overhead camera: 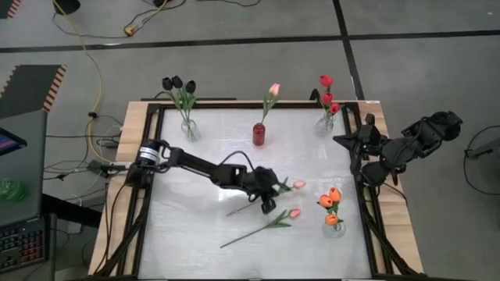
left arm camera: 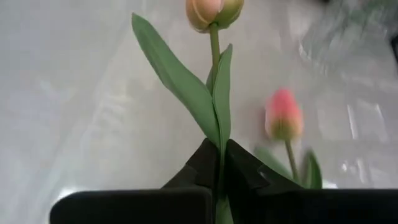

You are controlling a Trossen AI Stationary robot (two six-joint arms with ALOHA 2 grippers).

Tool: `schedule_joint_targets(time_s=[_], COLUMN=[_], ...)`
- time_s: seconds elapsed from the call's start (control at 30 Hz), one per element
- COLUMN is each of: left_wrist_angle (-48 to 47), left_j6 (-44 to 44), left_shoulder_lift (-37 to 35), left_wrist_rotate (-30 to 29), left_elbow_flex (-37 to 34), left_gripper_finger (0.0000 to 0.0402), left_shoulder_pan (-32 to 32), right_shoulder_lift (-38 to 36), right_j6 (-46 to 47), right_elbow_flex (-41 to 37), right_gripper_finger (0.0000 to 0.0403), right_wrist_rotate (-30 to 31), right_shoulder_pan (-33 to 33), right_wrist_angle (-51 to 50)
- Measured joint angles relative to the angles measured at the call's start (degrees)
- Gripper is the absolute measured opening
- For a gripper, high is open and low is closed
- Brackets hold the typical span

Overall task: Sort flowers into vase by color
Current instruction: Put the top pink flower into the red transparent vase

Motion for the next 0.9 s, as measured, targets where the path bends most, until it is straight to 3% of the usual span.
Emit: schedule_joint_targets(time_s=[0.17, 0.37, 0.47, 0.6, 0.77, 0.9], left_wrist_angle=[2.67, 4.35, 12.15, 30.13, 54.32, 63.35], left_j6=[5.48, 13.16, 17.41, 23.53, 31.45, 37.41], left_shoulder_lift=[-5.14, -13.21, -16.82, -20.15, -21.40, -21.41], left_wrist_rotate=[-5.30, -15.87, -19.78, -21.35, -19.99, -18.09], left_elbow_flex=[0.03, -0.67, -3.44, -11.83, -21.79, -24.62], left_gripper_finger=[0.0001, 0.0001, 0.0000, 0.0000, 0.0000, 0.0000], left_shoulder_pan=[1.77, 1.70, 0.77, 0.60, 2.51, 5.84], right_shoulder_lift=[-0.02, 0.00, 0.00, 0.07, 0.09, 0.10], right_j6=[0.84, 4.71, 5.99, 6.01, 6.01, 6.02], right_elbow_flex=[0.00, -0.01, -0.02, -0.02, -0.02, -0.02], right_gripper_finger=[0.0036, 0.0036, 0.0036, 0.0036, 0.0036, 0.0036], right_wrist_rotate=[0.00, -0.07, -0.07, -0.07, -0.07, -0.07], right_shoulder_pan=[-0.01, 0.00, 0.00, 0.00, 0.00, 0.00], right_wrist_angle=[-0.86, -4.03, -5.72, -5.82, -5.76, -5.58])
